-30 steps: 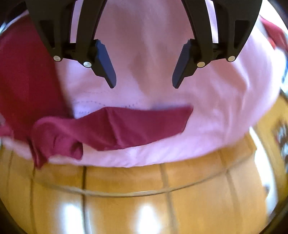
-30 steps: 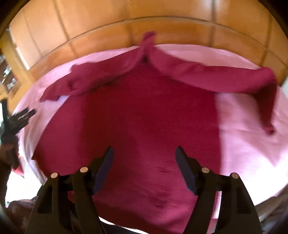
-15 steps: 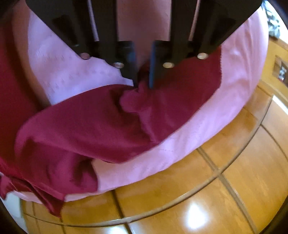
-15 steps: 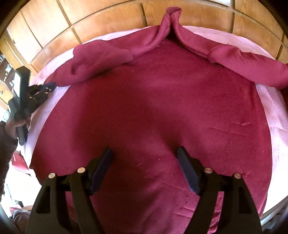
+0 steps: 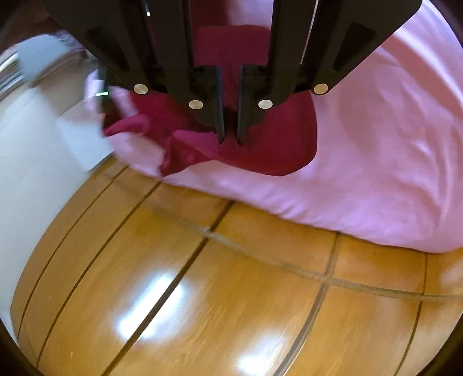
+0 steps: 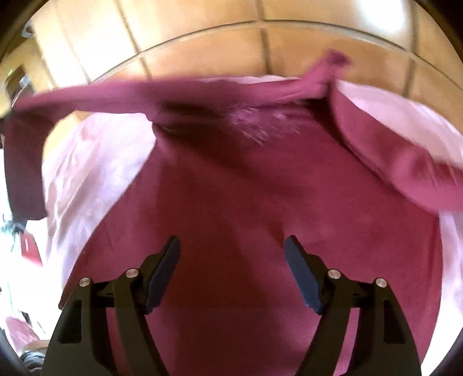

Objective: Fold small clothes

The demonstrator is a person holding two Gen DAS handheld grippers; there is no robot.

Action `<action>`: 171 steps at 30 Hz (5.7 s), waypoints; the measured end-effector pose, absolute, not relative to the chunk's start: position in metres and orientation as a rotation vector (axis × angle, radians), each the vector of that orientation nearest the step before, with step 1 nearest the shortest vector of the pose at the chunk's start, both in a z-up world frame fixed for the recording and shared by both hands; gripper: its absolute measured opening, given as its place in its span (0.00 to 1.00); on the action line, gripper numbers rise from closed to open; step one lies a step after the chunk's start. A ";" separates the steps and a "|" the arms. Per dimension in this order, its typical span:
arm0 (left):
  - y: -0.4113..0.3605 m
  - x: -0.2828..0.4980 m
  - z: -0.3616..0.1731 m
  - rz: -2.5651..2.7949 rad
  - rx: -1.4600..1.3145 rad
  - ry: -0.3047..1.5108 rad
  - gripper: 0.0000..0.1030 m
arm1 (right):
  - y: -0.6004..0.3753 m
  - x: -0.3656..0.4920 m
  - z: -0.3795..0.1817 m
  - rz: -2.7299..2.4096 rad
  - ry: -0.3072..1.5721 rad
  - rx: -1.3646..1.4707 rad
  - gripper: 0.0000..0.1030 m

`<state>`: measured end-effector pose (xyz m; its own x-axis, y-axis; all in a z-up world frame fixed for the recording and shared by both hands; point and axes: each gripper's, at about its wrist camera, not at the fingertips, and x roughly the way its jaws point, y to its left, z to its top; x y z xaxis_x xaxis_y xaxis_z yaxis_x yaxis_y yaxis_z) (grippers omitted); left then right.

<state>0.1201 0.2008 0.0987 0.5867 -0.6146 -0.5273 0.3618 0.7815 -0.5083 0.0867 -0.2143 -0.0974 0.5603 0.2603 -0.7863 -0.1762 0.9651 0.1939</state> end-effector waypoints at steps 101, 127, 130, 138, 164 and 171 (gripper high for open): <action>0.375 0.210 -0.071 0.389 -0.437 1.022 0.41 | -0.191 0.090 -0.133 0.104 0.865 0.017 0.98; 0.028 0.033 -0.066 -0.499 -0.056 0.960 0.63 | -0.517 0.021 -0.122 -0.717 0.898 0.106 0.17; 0.009 0.022 -0.064 -0.514 0.022 0.949 0.63 | -0.511 0.014 -0.116 -0.617 0.912 0.137 0.07; -0.020 0.023 -0.078 -0.517 0.111 0.993 0.63 | -0.475 -0.058 -0.022 0.126 0.565 0.640 0.06; -0.033 0.026 -0.085 -0.476 0.132 1.009 0.74 | -0.640 -0.027 -0.079 -0.590 0.666 0.581 0.61; -0.036 0.024 -0.087 -0.460 0.152 1.016 0.75 | -0.672 0.007 -0.122 -0.559 0.677 0.785 0.62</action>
<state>0.0245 -0.0361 -0.0867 0.4411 -0.2994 -0.8460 0.4381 0.8946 -0.0881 0.0066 -0.6715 -0.1220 0.6573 -0.2023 -0.7260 0.6748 0.5870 0.4473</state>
